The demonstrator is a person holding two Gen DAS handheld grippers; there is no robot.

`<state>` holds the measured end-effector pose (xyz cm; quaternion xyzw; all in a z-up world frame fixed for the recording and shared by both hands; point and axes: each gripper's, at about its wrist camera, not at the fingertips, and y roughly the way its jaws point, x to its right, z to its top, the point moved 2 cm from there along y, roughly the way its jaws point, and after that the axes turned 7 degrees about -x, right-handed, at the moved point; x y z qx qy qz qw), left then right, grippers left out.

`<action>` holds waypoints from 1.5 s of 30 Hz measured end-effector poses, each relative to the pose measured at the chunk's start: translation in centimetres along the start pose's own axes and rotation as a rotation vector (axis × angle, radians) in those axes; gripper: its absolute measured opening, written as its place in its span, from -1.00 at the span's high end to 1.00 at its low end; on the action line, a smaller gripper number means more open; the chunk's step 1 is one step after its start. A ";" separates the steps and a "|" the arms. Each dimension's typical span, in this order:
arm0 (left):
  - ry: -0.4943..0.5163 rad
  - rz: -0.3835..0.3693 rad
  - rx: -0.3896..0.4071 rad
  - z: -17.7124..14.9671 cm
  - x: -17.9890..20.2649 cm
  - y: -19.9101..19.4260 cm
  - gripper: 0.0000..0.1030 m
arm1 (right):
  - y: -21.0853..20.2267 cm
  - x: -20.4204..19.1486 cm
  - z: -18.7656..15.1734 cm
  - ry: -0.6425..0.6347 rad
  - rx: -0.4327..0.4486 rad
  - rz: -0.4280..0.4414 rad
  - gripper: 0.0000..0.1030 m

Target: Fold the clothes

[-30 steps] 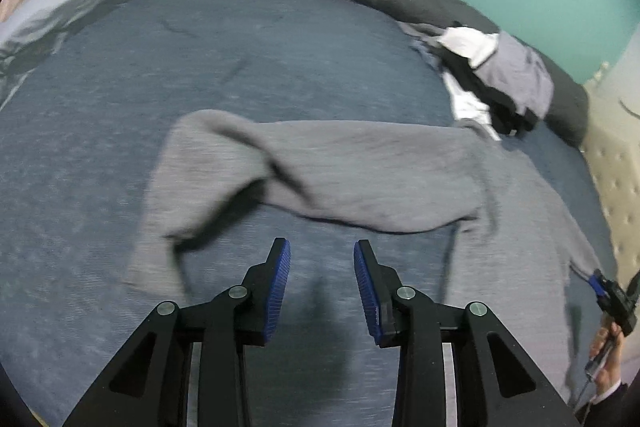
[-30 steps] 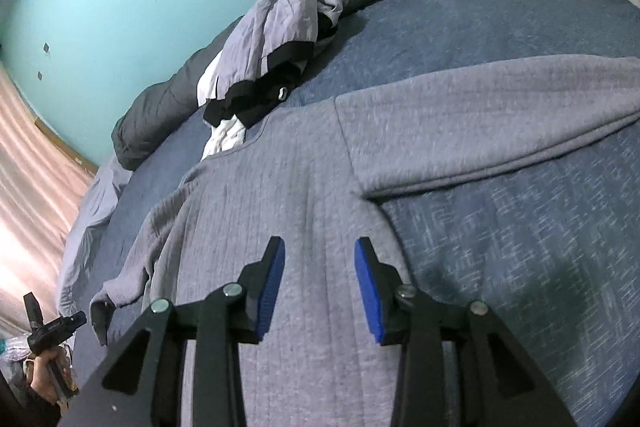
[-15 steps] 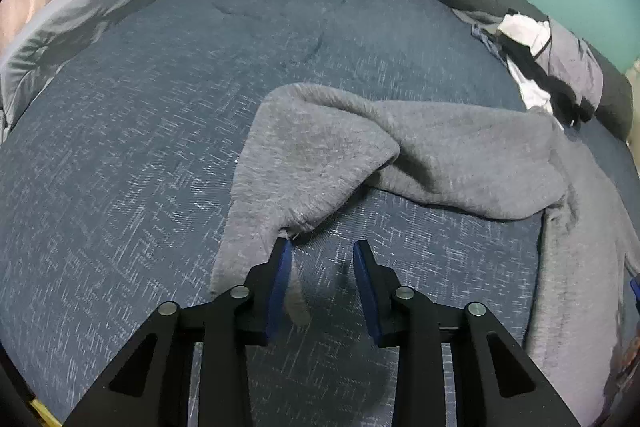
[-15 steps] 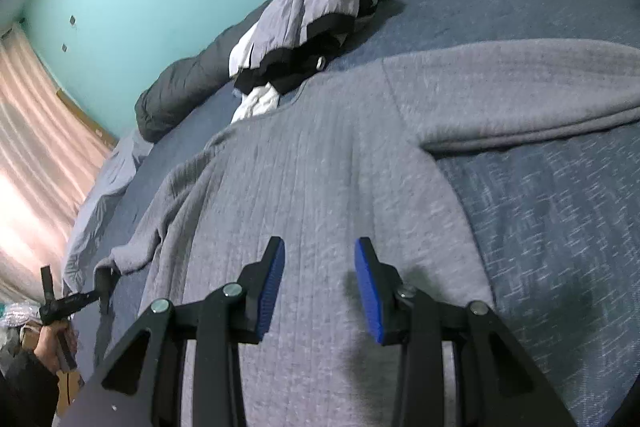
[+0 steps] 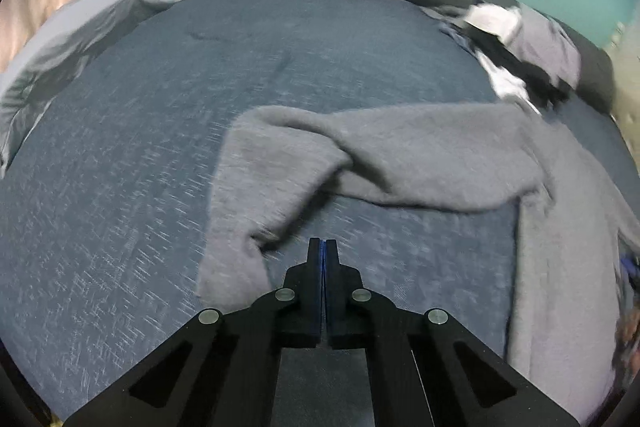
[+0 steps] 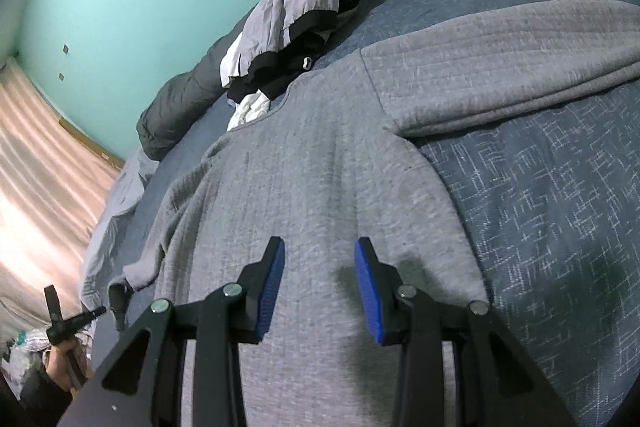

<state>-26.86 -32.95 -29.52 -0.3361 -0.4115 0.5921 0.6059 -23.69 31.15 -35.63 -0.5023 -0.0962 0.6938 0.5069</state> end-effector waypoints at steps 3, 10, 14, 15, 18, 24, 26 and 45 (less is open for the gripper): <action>-0.019 0.023 0.020 0.3 -0.6 -0.2 0.98 | -0.3 -0.4 0.1 -0.022 0.011 -0.005 0.29; -0.265 -0.021 0.066 2.0 -6.3 0.9 0.96 | -0.1 0.1 0.0 0.020 0.006 0.003 0.29; -0.304 0.036 0.013 2.0 -7.9 3.6 0.58 | 0.0 0.0 0.1 0.016 0.005 0.001 0.29; -0.310 0.035 0.003 1.8 -8.1 4.1 0.42 | 0.0 0.0 0.1 0.015 0.006 0.001 0.29; -0.314 0.014 -0.050 1.1 -8.2 5.7 -0.16 | 0.1 -0.1 0.0 0.014 0.007 0.003 0.29; -0.239 0.053 -0.078 0.9 -6.9 6.6 0.34 | 0.8 -0.5 -0.4 0.010 -0.015 0.010 0.29; -0.223 0.043 -0.078 1.0 -6.6 6.4 0.63 | 0.8 -0.4 -0.5 0.016 -0.014 0.010 0.29; -0.132 0.308 -0.050 4.0 -13.9 -1.0 0.80 | 0.3 -0.3 -0.4 0.019 -0.004 0.014 0.29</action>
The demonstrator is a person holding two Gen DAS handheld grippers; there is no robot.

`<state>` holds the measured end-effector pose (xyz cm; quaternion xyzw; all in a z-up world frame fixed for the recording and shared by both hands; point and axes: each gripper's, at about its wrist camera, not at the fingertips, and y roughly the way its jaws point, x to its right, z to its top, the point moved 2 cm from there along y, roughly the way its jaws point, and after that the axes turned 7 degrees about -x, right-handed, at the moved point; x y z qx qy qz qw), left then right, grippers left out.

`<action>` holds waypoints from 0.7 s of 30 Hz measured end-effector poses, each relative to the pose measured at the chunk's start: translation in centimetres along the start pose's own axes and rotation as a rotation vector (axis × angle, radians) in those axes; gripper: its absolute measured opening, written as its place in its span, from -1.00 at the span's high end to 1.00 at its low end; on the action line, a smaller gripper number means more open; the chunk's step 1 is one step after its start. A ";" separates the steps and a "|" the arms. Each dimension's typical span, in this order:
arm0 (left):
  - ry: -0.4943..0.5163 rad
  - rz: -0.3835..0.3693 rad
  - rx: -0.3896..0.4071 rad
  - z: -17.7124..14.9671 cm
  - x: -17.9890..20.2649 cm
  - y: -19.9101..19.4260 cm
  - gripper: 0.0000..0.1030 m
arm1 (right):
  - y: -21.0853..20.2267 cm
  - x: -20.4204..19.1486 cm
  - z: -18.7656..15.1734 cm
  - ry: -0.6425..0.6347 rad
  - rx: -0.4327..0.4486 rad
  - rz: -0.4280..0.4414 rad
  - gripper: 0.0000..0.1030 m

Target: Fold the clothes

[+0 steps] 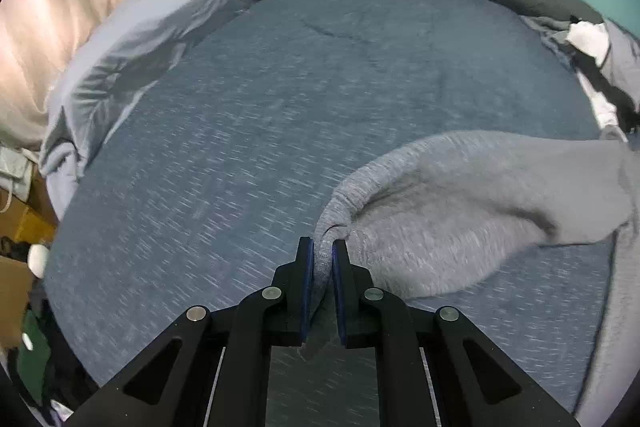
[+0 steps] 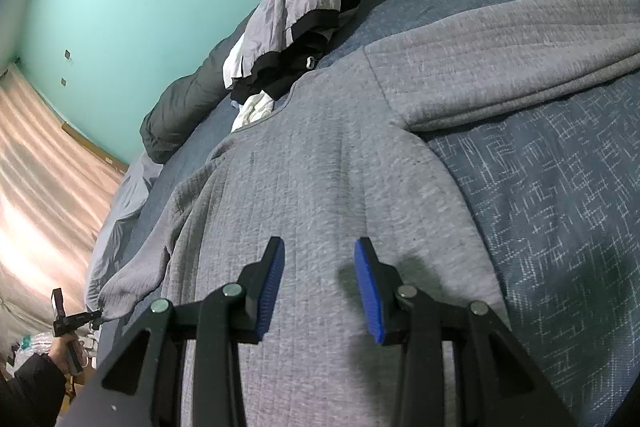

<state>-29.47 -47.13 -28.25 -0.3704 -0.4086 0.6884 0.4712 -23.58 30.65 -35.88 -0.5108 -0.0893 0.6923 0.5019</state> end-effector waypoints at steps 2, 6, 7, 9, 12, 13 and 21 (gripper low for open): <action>-0.019 0.009 -0.004 0.4 -1.0 0.3 0.80 | 0.1 0.0 0.0 -0.001 -0.001 -0.004 0.29; -0.042 0.025 -0.006 1.3 -2.6 0.8 0.81 | 0.2 0.1 0.1 -0.004 -0.002 -0.016 0.29; -0.053 0.023 -0.015 1.9 -3.0 1.4 0.81 | 0.3 0.2 0.1 -0.003 -0.002 -0.018 0.29; -0.067 0.034 -0.024 2.0 -3.6 1.9 0.81 | 0.4 0.3 0.1 -0.004 -0.004 -0.021 0.29; -0.071 0.043 -0.032 2.2 -4.4 2.6 0.81 | 0.5 0.3 0.0 -0.010 -0.007 -0.025 0.29; -0.067 0.050 -0.034 2.3 -4.6 2.8 0.81 | 0.5 0.3 0.0 -0.013 -0.007 -0.026 0.29; -0.089 0.054 -0.074 3.1 -4.8 4.0 0.78 | 1.0 0.0 -0.2 -0.029 -0.017 -0.040 0.29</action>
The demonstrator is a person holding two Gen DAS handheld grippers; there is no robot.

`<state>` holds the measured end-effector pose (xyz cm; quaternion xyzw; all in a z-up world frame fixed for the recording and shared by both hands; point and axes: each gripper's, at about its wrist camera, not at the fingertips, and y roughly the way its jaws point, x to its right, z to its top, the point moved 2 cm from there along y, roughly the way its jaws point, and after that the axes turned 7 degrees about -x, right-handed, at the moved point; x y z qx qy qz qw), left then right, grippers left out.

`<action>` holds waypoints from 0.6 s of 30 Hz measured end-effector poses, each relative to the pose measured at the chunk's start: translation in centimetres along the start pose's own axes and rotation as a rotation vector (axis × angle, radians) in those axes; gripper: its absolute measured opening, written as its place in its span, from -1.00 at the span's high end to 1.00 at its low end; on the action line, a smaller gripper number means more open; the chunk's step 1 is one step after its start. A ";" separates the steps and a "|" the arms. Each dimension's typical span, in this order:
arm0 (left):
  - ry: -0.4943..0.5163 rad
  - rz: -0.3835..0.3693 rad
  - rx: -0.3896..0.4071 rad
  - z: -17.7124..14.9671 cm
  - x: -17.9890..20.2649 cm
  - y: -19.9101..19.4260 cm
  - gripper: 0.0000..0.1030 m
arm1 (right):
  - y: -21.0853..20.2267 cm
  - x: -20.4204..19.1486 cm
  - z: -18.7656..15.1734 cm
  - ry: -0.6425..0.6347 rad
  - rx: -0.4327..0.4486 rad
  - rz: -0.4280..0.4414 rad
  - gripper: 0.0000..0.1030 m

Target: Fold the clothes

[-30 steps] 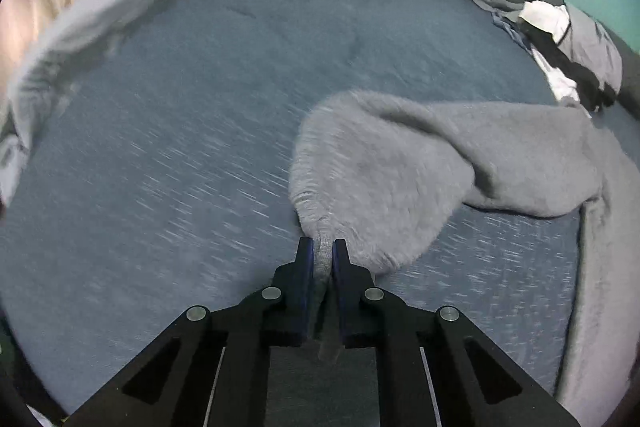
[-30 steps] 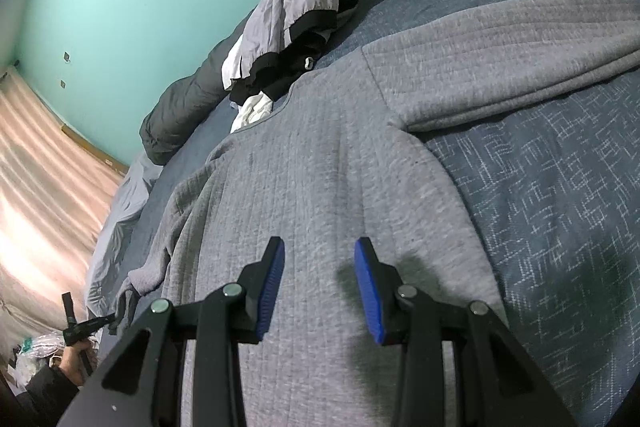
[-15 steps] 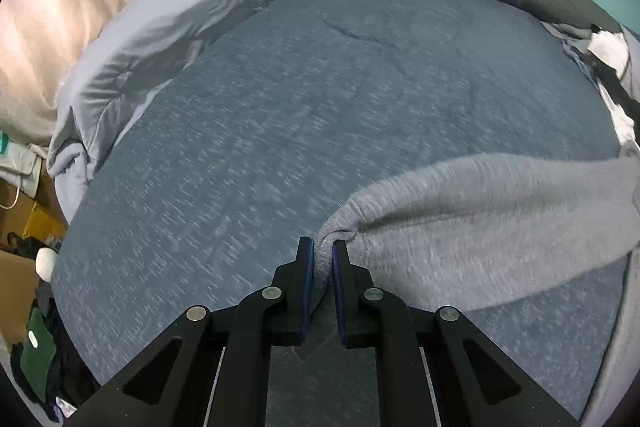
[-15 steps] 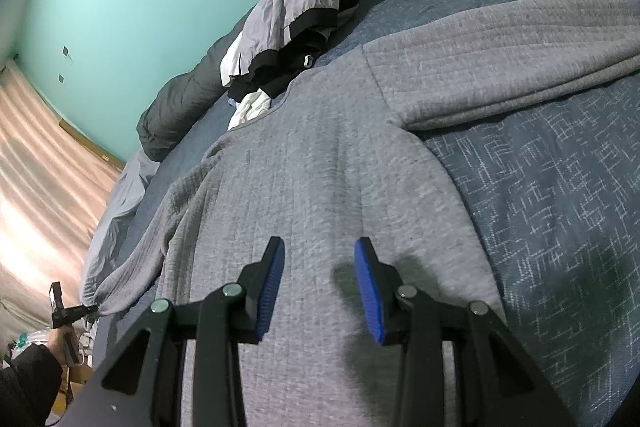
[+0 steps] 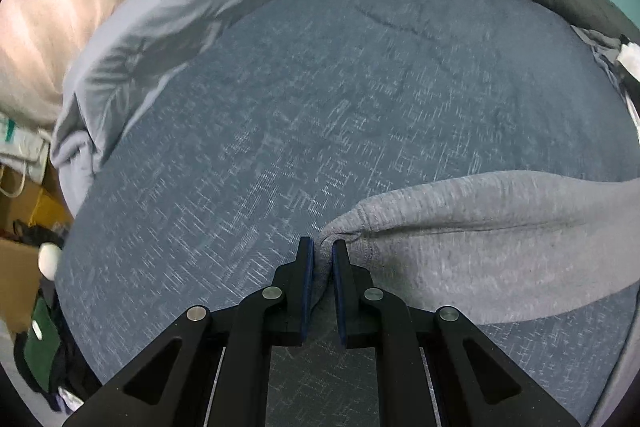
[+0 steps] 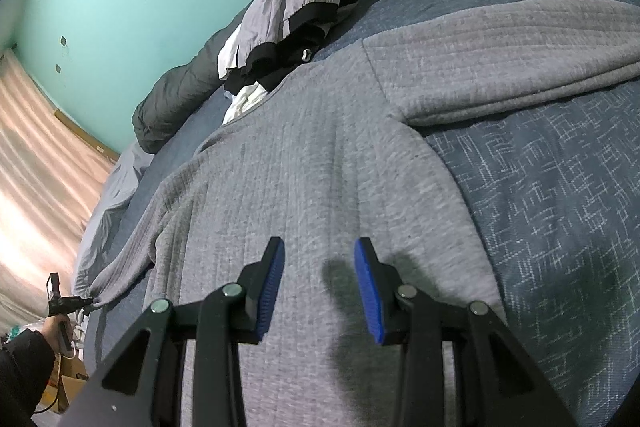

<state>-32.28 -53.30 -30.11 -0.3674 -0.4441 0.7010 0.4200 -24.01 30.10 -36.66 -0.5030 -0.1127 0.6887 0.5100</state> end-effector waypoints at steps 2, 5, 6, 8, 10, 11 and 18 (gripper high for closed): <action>0.002 -0.014 0.002 -0.1 0.0 -0.1 0.75 | 0.0 0.1 0.1 0.003 0.001 0.002 0.29; 0.012 -0.042 0.045 -0.5 -0.2 -1.2 0.62 | -0.2 0.0 0.0 0.004 0.003 0.005 0.29; 0.007 -0.041 0.052 -0.7 -0.5 -1.4 0.52 | -0.2 0.0 0.0 0.004 0.003 0.006 0.29; -0.029 -0.036 0.071 -1.1 -1.6 -1.9 0.46 | -0.1 -0.1 0.0 0.002 0.002 0.009 0.29; -0.096 -0.048 0.075 -1.4 -3.3 -1.9 0.43 | -0.1 -0.3 0.0 -0.003 0.002 0.011 0.29; -0.117 -0.063 0.072 -1.6 -3.8 -1.8 0.39 | -0.1 -0.4 0.0 -0.006 0.002 0.012 0.29; -0.203 -0.161 0.031 -3.1 -4.5 0.8 0.24 | 0.2 -0.6 -0.2 -0.019 -0.005 0.004 0.29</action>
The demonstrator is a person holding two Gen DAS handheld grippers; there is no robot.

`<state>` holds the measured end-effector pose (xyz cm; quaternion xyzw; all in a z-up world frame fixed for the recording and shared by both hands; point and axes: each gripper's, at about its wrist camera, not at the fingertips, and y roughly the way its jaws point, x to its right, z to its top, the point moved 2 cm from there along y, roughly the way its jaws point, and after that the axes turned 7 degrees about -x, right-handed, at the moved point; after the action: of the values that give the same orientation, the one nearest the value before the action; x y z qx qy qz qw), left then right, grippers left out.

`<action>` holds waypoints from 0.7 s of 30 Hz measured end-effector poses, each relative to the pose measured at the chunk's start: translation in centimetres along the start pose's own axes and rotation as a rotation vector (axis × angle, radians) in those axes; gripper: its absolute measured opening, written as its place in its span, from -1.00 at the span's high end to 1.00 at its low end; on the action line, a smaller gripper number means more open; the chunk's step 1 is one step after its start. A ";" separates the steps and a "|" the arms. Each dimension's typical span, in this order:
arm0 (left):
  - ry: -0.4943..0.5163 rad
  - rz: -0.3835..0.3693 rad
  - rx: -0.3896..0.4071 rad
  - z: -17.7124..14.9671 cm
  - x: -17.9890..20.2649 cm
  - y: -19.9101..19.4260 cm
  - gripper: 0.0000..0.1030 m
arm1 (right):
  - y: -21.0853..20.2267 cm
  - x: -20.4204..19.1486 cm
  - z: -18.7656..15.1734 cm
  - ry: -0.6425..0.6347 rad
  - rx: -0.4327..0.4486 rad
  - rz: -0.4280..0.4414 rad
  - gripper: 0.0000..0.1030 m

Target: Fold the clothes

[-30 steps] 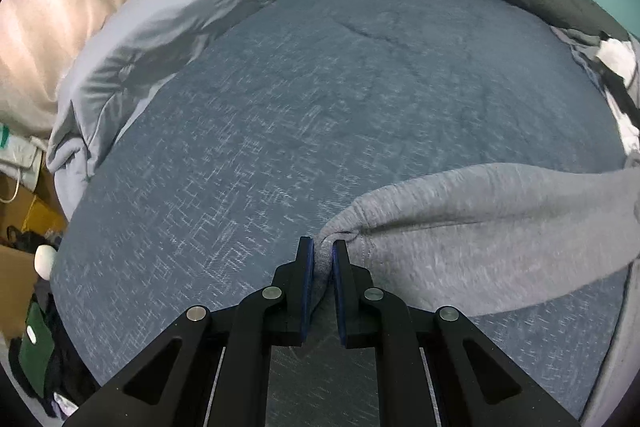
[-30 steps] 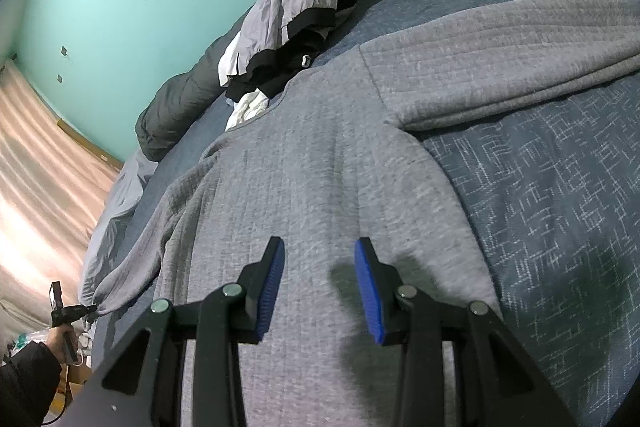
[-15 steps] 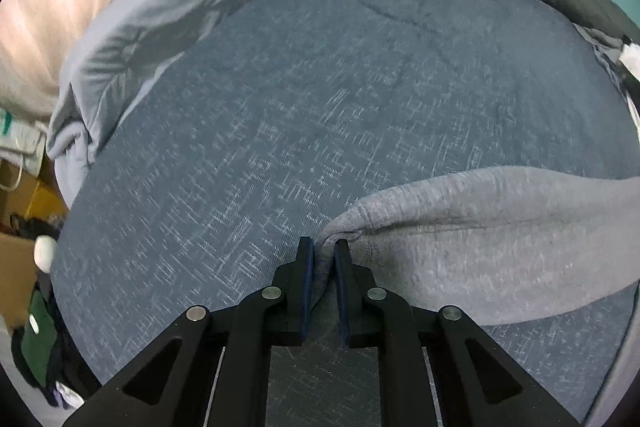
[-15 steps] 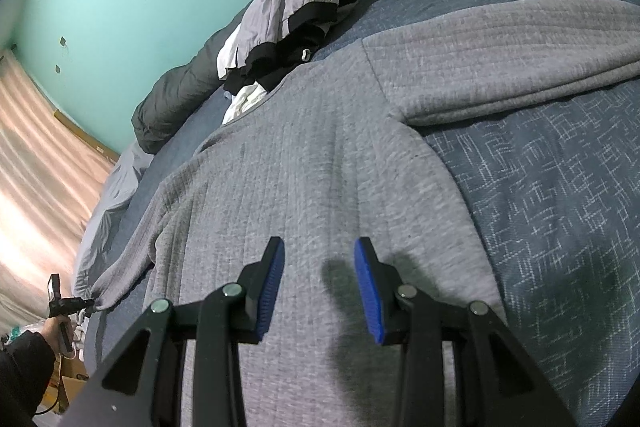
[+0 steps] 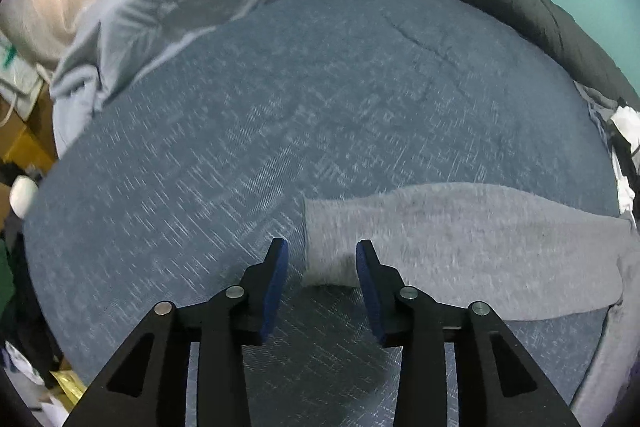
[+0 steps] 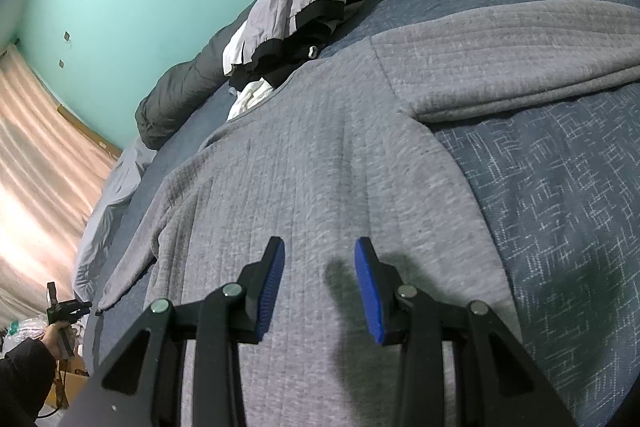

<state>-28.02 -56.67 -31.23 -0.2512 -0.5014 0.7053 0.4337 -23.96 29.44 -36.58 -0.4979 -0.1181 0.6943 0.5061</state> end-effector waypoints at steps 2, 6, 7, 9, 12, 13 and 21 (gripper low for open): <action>-0.043 -0.032 -0.013 -0.5 -0.2 0.7 0.23 | 0.1 0.0 0.0 -0.002 -0.001 -0.004 0.29; -0.089 -0.066 -0.035 -1.1 -0.3 2.3 0.25 | 0.4 0.0 0.0 -0.005 -0.007 -0.011 0.29; -0.083 -0.060 -0.039 -1.3 -0.1 2.6 0.29 | 0.4 0.0 -0.1 -0.005 -0.008 -0.012 0.29; -0.061 -0.049 -0.037 -1.4 0.2 2.8 0.74 | 0.5 0.0 -0.1 -0.005 -0.008 -0.013 0.29; -0.030 -0.023 -0.001 -1.3 0.7 2.0 0.81 | 0.5 -0.1 -0.1 -0.004 -0.008 -0.014 0.29; -0.025 -0.010 0.008 -1.2 0.7 1.6 0.82 | 0.5 -0.1 -0.1 -0.004 -0.008 -0.013 0.29; -0.008 0.065 -0.015 -1.1 1.0 1.0 0.69 | 0.0 0.0 0.2 0.003 0.004 0.004 0.29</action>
<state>-28.03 -55.37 -32.49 -0.2677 -0.4998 0.7162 0.4068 -24.13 29.50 -36.48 -0.4982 -0.1149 0.6948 0.5059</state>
